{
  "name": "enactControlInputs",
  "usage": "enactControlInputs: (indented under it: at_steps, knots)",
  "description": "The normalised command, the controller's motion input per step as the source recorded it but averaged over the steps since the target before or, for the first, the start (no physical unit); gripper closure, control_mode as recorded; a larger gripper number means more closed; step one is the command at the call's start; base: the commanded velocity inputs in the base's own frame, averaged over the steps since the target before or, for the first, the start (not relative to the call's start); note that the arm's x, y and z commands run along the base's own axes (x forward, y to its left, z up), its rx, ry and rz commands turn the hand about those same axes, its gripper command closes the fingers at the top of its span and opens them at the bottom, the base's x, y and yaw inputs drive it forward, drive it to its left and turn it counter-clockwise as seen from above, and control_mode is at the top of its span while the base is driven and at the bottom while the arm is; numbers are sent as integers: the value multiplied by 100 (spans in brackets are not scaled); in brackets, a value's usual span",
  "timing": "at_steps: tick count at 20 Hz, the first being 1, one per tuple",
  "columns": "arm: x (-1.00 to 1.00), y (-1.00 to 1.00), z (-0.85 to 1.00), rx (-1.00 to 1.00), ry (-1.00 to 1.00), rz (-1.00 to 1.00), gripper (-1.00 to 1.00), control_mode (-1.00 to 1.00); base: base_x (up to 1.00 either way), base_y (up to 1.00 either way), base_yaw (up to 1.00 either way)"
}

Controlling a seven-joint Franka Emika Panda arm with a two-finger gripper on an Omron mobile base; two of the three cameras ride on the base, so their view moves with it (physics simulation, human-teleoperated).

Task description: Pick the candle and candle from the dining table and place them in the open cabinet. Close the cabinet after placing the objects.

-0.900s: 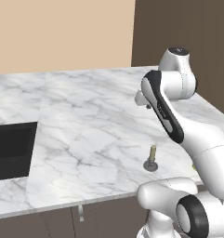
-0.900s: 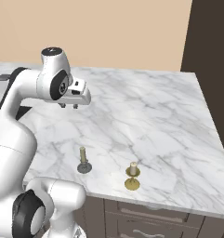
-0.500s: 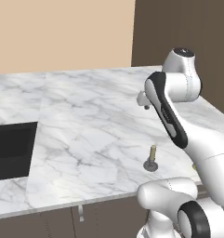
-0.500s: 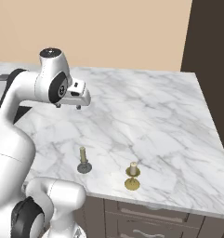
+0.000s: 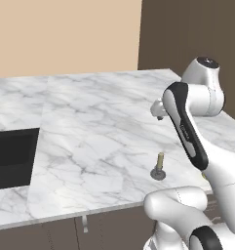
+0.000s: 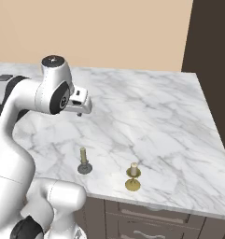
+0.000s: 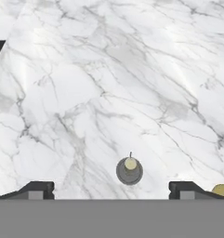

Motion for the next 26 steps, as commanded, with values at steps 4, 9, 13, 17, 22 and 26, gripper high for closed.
enactControlInputs:
  at_steps: [4,9,13,17,22,26]
  knots:
    - [-27,-19,-9,9,0,5,-100,-100,0,0,0]
    - [-26,-19,-18,15,-9,18,-100,-100,0,0,0]
    - [-22,-19,-20,17,-5,16,-100,-100,0,0,0]
    - [-17,-17,-23,17,-2,16,-100,-100,0,0,0]
    - [-2,-12,-26,11,1,12,-100,-100,0,0,0]
    - [-2,-15,-22,6,1,13,-100,-100,0,0,0]
